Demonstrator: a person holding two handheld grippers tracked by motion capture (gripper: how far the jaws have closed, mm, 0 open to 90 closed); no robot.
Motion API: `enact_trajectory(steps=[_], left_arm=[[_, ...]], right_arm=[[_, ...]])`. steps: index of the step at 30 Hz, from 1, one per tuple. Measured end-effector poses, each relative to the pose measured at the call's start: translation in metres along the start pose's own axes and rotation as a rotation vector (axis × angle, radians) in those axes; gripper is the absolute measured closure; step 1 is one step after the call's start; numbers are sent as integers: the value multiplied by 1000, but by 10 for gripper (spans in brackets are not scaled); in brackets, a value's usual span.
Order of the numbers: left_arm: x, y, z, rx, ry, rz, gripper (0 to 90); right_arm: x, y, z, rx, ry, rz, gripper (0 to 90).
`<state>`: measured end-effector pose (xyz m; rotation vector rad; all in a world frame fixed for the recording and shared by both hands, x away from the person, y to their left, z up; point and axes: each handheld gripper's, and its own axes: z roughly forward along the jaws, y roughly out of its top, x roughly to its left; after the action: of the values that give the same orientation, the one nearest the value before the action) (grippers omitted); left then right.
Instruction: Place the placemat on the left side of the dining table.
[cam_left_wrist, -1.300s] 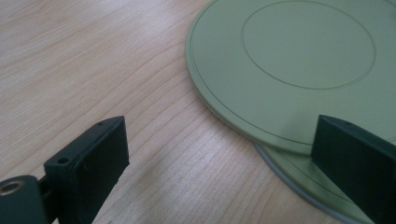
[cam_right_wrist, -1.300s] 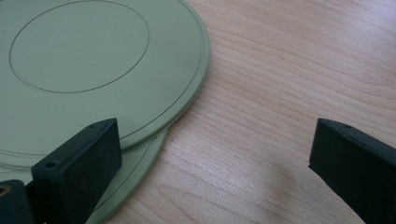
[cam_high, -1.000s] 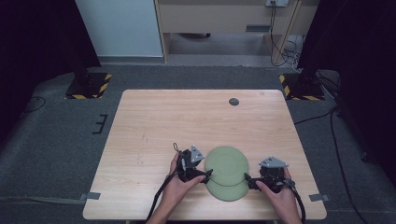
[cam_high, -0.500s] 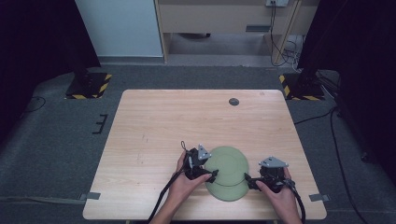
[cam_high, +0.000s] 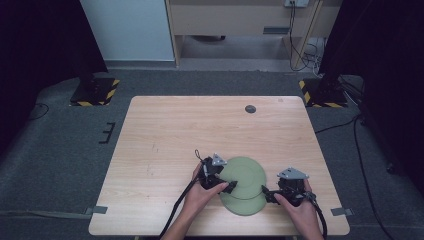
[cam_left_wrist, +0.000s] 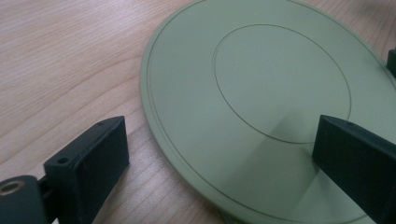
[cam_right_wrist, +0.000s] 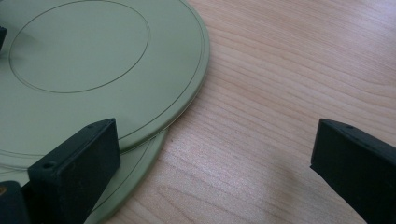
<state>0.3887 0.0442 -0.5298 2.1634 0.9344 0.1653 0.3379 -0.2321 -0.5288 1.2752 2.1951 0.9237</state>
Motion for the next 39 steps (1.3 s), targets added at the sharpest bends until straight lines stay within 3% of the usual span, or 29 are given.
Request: enact_trajectory(steps=[8,16,18,25,32,39], left_arm=[[-5,0,2,-7,-20,6,47],[-7,-1,1,-16,-4,-2,62],[-8,0,0,-24,16,-18,90],[-11,3,-9,-82,40,-9,157],[-14,11,-23,-176,60,8,357],[-18,12,-26,-216,76,37,516]], right_arm=[[0,0,0,0,0,-1,16],[0,0,0,1,1,-1,14],[0,0,0,1,1,-2,13],[-1,0,0,3,2,0,12],[-2,0,1,6,11,7,10],[-1,0,1,4,6,6,10]])
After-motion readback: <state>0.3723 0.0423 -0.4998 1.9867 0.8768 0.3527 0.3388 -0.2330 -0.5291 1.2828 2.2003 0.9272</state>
